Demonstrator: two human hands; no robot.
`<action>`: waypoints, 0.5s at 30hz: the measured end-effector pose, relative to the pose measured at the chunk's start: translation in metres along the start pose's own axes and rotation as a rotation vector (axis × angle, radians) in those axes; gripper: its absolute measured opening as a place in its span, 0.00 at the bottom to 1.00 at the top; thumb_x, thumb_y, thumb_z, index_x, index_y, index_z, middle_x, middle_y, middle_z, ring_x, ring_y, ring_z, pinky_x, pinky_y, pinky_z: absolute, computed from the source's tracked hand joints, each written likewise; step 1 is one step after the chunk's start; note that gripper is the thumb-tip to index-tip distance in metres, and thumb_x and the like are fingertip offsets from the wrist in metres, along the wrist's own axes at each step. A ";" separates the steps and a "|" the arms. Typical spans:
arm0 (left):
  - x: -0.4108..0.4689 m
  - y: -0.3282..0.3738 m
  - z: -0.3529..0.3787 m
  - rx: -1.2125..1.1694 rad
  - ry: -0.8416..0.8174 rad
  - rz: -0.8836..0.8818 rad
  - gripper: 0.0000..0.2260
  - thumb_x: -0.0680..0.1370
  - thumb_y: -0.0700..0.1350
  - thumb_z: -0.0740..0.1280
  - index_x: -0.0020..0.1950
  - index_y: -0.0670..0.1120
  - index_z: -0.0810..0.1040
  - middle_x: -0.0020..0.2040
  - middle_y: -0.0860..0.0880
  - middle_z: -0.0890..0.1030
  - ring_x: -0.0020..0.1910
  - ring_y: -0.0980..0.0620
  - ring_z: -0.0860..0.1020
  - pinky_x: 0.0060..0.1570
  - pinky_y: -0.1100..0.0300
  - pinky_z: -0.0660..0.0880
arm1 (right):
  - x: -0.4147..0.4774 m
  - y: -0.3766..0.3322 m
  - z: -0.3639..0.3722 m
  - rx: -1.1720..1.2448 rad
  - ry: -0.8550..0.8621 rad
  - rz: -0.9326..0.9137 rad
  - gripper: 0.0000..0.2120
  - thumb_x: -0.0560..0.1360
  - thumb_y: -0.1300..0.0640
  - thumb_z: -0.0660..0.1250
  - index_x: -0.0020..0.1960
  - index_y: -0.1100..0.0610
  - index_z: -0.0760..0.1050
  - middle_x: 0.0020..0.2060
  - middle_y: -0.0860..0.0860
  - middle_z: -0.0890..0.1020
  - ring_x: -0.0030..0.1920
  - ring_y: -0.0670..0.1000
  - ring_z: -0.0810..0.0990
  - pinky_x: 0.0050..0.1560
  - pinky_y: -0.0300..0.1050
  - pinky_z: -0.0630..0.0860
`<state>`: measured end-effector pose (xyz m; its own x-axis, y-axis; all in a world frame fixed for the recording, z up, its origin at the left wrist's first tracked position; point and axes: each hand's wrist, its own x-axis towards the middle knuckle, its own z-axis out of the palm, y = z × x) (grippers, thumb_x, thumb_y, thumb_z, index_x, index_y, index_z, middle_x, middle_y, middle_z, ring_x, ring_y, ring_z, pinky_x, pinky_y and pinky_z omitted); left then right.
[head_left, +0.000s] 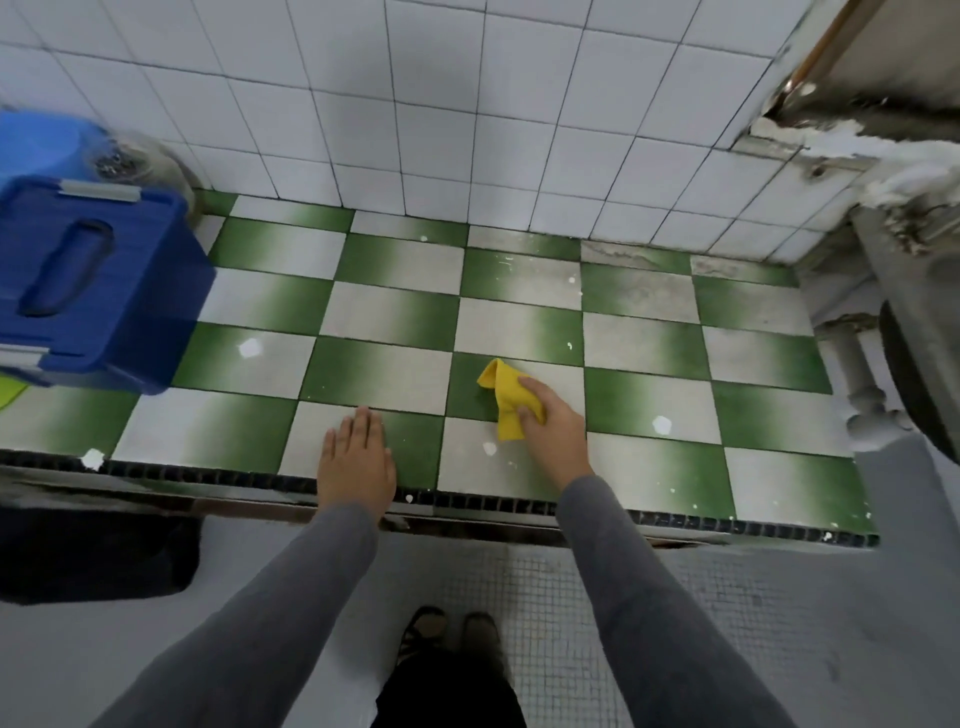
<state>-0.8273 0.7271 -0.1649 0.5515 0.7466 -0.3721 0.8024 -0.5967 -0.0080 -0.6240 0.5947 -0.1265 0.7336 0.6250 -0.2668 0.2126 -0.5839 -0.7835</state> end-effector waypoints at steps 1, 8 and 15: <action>0.000 -0.001 -0.003 0.008 -0.016 0.002 0.26 0.85 0.50 0.48 0.82 0.44 0.47 0.82 0.46 0.47 0.81 0.47 0.49 0.78 0.50 0.45 | -0.004 -0.002 -0.004 0.031 0.008 0.017 0.20 0.80 0.64 0.65 0.70 0.54 0.75 0.64 0.55 0.80 0.61 0.56 0.78 0.62 0.40 0.70; 0.006 0.011 -0.054 0.112 -0.074 0.082 0.19 0.82 0.53 0.56 0.71 0.49 0.70 0.68 0.47 0.74 0.66 0.47 0.73 0.68 0.51 0.66 | -0.042 -0.020 -0.048 0.141 0.146 0.055 0.19 0.80 0.61 0.66 0.69 0.49 0.76 0.54 0.48 0.80 0.51 0.48 0.76 0.51 0.35 0.70; 0.001 0.086 -0.122 0.092 -0.061 0.354 0.17 0.82 0.53 0.55 0.67 0.51 0.74 0.64 0.48 0.77 0.61 0.46 0.77 0.55 0.54 0.73 | -0.084 -0.031 -0.113 0.130 0.381 0.067 0.19 0.80 0.61 0.66 0.70 0.52 0.76 0.56 0.46 0.79 0.54 0.47 0.76 0.50 0.30 0.67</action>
<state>-0.7298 0.7121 -0.0529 0.7743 0.4719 -0.4217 0.5389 -0.8410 0.0485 -0.6191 0.5012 -0.0165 0.9349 0.3369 -0.1118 0.0905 -0.5309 -0.8426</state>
